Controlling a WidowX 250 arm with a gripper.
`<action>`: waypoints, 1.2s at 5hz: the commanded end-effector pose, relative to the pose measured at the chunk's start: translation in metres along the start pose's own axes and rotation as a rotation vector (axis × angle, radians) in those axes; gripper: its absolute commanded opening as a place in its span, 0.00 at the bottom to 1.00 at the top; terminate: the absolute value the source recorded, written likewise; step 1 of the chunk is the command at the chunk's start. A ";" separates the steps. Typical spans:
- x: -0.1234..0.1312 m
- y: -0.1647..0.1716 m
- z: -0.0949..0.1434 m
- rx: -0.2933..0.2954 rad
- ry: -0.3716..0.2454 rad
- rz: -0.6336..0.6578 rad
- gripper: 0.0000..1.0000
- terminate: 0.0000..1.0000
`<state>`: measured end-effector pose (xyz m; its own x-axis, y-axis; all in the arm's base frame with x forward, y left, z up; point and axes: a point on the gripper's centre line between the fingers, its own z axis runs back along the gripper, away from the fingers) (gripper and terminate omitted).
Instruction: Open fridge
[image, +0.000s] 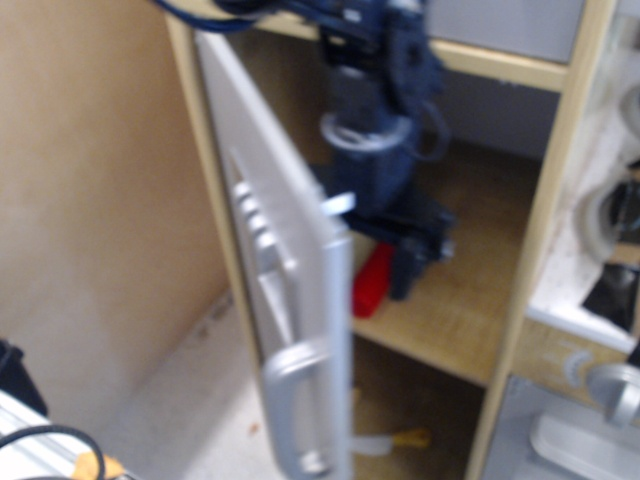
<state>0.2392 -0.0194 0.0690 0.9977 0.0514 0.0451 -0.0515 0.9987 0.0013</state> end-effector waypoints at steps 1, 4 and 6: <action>-0.015 0.027 0.021 0.026 -0.061 0.069 1.00 0.00; -0.020 0.087 0.022 0.027 -0.129 0.111 1.00 0.00; -0.020 0.087 0.022 0.027 -0.129 0.111 1.00 0.00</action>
<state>0.2131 0.0707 0.0785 0.9769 0.1589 0.1428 -0.1618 0.9868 0.0088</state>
